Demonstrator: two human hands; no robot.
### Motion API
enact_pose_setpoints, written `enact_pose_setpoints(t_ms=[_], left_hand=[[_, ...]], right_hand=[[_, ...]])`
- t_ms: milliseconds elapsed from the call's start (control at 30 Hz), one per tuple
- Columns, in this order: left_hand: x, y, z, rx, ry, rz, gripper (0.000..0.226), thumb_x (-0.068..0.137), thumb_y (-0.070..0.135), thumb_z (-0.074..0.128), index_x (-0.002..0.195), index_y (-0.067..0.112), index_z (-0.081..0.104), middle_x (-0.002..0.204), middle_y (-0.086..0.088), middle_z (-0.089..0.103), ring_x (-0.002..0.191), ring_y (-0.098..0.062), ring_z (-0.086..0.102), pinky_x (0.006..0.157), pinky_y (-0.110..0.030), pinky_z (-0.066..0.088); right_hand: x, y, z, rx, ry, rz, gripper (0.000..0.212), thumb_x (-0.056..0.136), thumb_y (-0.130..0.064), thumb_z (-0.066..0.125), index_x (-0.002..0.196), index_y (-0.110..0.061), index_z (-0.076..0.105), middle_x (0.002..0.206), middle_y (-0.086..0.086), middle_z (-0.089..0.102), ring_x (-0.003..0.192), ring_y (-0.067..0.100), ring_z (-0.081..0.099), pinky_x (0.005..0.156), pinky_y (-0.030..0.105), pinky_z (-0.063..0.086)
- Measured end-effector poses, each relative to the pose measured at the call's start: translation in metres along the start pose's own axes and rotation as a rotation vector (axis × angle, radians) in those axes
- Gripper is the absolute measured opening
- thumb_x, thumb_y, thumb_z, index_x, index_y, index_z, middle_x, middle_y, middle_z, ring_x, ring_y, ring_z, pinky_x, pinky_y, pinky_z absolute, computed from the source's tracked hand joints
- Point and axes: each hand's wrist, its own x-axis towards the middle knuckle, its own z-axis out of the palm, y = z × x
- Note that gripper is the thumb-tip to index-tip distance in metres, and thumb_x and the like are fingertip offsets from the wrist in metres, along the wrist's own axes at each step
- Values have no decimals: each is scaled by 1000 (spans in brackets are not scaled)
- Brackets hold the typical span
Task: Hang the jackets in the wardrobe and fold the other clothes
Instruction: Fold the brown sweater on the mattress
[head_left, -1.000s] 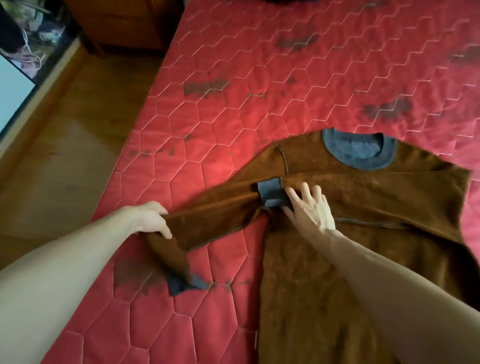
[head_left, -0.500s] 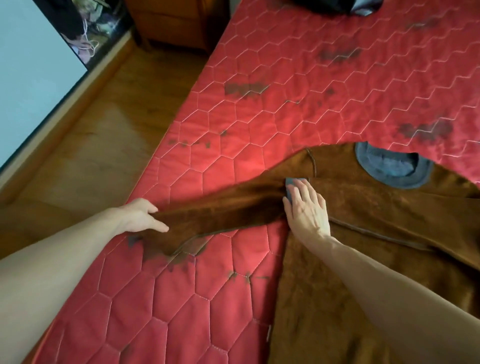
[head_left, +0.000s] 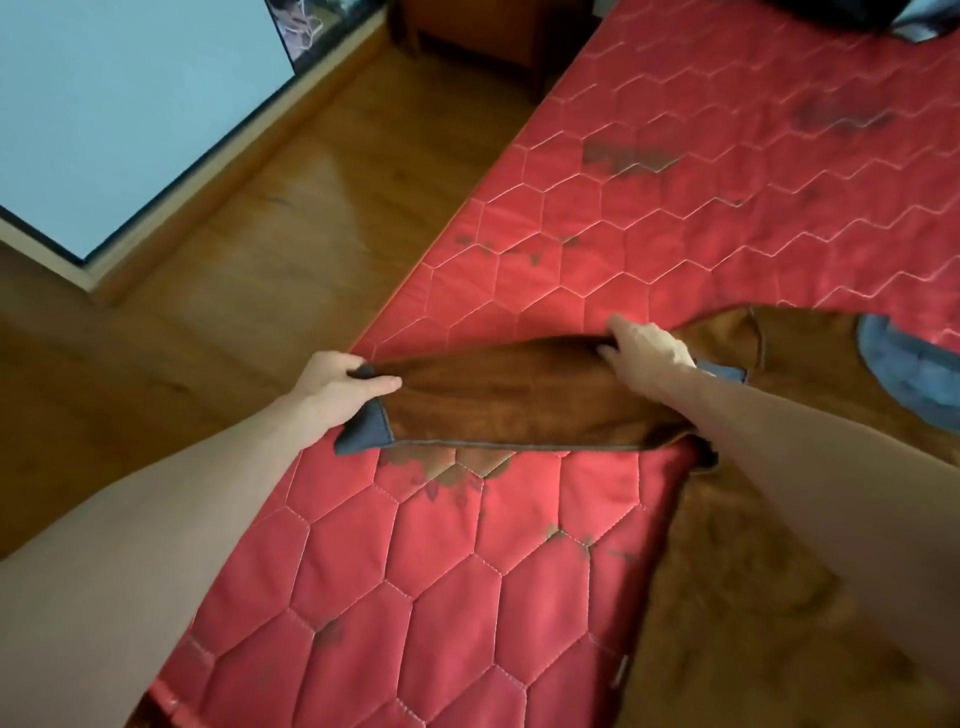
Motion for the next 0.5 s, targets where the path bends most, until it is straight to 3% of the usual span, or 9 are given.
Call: enact_pose_setpoints(t_ms=[67, 100, 200, 300, 367, 500], left_hand=[[2, -1, 3, -91, 95, 25, 22, 83, 26, 87, 79, 8, 74, 88, -11, 76, 84, -25, 69, 82, -39, 55], [4, -1, 5, -118, 137, 27, 24, 83, 26, 86, 79, 7, 73, 86, -13, 75, 80, -25, 66, 77, -38, 53], [7, -1, 10, -149, 178, -15, 17, 87, 24, 83, 91, 9, 76, 90, -10, 73, 84, -25, 65, 74, -34, 49], [5, -2, 8, -192, 157, -66, 14, 89, 17, 80, 100, 9, 77, 96, -8, 73, 92, -26, 68, 73, -31, 52], [2, 1, 3, -225, 165, -87, 16, 88, 17, 81, 101, 8, 77, 97, -9, 74, 87, -22, 69, 68, -29, 53], [-2, 23, -3, -434, -4, -160, 27, 87, 15, 83, 111, 6, 75, 108, -10, 75, 99, -19, 71, 65, -25, 55]], right_hand=[[2, -4, 1, 248, 227, 34, 19, 104, -23, 54, 115, -9, 47, 99, 22, 65, 95, 45, 63, 74, 43, 42], [2, -7, 3, 357, 267, 30, 17, 103, -19, 54, 114, -9, 46, 97, 21, 65, 94, 45, 62, 73, 41, 41], [-10, -23, 26, 428, 128, -26, 46, 102, -23, 59, 143, -13, 42, 126, 19, 57, 117, 42, 52, 95, 46, 44], [-32, -44, 53, 188, -1, 1, 74, 100, -39, 57, 163, -27, 20, 165, 12, 24, 150, 38, 23, 120, 54, 26], [-47, -60, 62, 179, -6, -47, 82, 97, -37, 58, 165, -31, 14, 172, 8, 10, 158, 32, 9, 126, 54, 16], [-74, -104, 58, 454, -81, -350, 109, 74, -56, 67, 164, -41, 8, 168, -6, 23, 154, 21, 26, 121, 46, 33]])
